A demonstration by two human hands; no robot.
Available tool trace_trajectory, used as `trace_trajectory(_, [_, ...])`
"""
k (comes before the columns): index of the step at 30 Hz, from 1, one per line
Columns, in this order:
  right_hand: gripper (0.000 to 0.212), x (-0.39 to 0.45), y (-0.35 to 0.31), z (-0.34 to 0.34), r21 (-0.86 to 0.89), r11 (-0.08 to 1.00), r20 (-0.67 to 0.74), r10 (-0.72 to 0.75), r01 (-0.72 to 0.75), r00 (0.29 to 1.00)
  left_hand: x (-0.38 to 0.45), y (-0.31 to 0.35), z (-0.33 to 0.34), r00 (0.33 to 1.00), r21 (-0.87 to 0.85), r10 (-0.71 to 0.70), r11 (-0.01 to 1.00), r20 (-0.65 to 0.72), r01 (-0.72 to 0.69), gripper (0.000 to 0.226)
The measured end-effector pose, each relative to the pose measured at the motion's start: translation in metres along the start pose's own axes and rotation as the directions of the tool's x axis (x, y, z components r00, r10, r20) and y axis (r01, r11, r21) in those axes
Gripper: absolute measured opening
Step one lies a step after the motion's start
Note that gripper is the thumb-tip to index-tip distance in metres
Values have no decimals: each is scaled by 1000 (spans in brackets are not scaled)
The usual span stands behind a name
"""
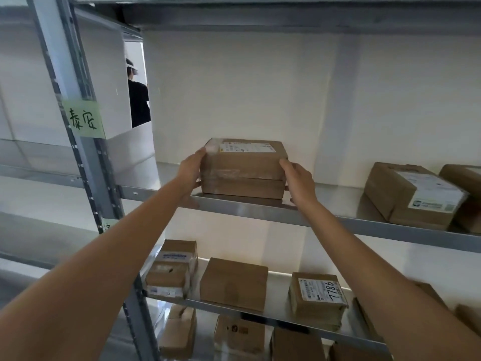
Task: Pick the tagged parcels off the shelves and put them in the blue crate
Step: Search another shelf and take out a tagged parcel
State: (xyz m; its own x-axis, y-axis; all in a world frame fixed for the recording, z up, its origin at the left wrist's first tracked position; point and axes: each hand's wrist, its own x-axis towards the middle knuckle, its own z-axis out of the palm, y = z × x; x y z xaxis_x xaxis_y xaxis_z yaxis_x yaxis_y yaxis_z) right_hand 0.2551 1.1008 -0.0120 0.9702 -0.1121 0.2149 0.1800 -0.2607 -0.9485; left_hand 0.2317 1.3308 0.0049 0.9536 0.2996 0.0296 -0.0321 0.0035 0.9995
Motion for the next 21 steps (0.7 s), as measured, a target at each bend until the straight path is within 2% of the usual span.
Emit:
trace_trajectory(3, [51, 0, 2, 5, -14, 999, -45, -29, 29, 999, 5, 2, 1, 1000, 21, 22, 1000, -8, -21, 36])
trace_trajectory(6, [51, -5, 10, 8, -12, 999, -47, -52, 52, 998, 7, -9, 3, 997, 53, 78, 996, -30, -76, 45])
trace_trajectory(8, [50, -8, 16, 11, -90, 992, -62, -94, 88, 994, 5, -26, 6, 985, 178, 163, 973, -64, -150, 58])
trace_trajectory(11, [52, -10, 23, 17, -198, 972, -113, -152, 128, 982, -2, -51, 8, 935, 333, 319, 908, -155, -255, 54])
trace_trajectory(14, [54, -13, 30, 22, -197, 968, -192, -196, 158, 962, -14, -80, 1, 849, 394, 516, 808, -116, -438, 42])
trace_trajectory(16, [50, -18, 34, 22, -176, 962, -258, -248, 207, 934, -25, -102, -11, 784, 486, 608, 727, -126, -486, 40])
trace_trajectory(18, [47, -23, 38, 22, -140, 949, -313, -313, 282, 897, -34, -124, -23, 728, 612, 677, 623, -110, -487, 38])
trace_trajectory(21, [44, -35, 44, 22, -85, 893, -406, -437, 443, 803, -41, -153, -35, 708, 745, 698, 526, -103, -410, 37])
